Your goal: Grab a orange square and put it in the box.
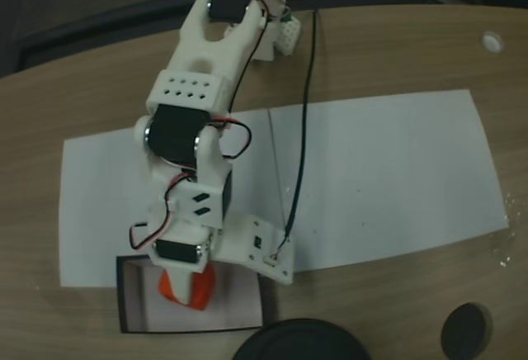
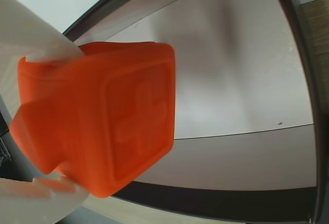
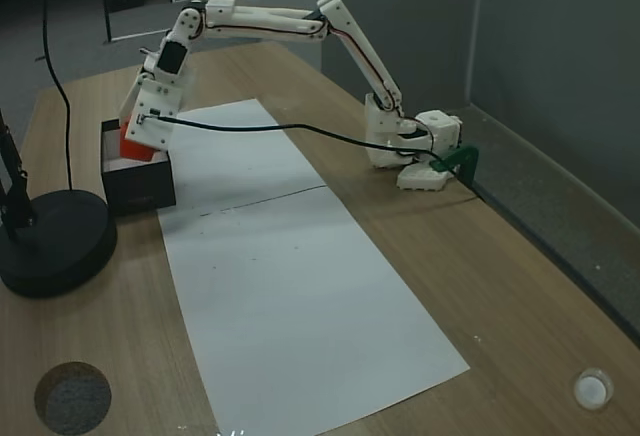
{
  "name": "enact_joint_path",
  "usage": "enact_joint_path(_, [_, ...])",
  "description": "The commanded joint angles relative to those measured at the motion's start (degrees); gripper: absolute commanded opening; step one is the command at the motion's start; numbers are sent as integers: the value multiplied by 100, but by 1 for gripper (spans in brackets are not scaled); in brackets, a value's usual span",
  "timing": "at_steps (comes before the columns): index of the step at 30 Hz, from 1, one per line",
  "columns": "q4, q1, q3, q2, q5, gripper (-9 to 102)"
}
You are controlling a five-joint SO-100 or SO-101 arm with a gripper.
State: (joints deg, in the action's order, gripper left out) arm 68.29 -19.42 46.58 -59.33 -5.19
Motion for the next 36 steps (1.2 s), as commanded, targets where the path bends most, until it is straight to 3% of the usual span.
enact_joint_path(1, [-35, 9, -545, -167, 334, 26])
enact_joint_path(5, [35, -44, -562, -246, 598, 36])
enact_joint_path(11, [809, -26, -1222, -598, 563, 38])
enact_joint_path(14, [1591, 0, -1898, -1107, 624, 31])
enact_joint_path(18, [2575, 132, -2795, -1986, 844, 10])
enact_joint_path(21, [3111, 422, -3015, -2681, 844, 8])
enact_joint_path(26, [3111, 888, -1846, -4043, 861, 7])
enact_joint_path(36, [2979, 1907, 2021, -7576, 888, 7])
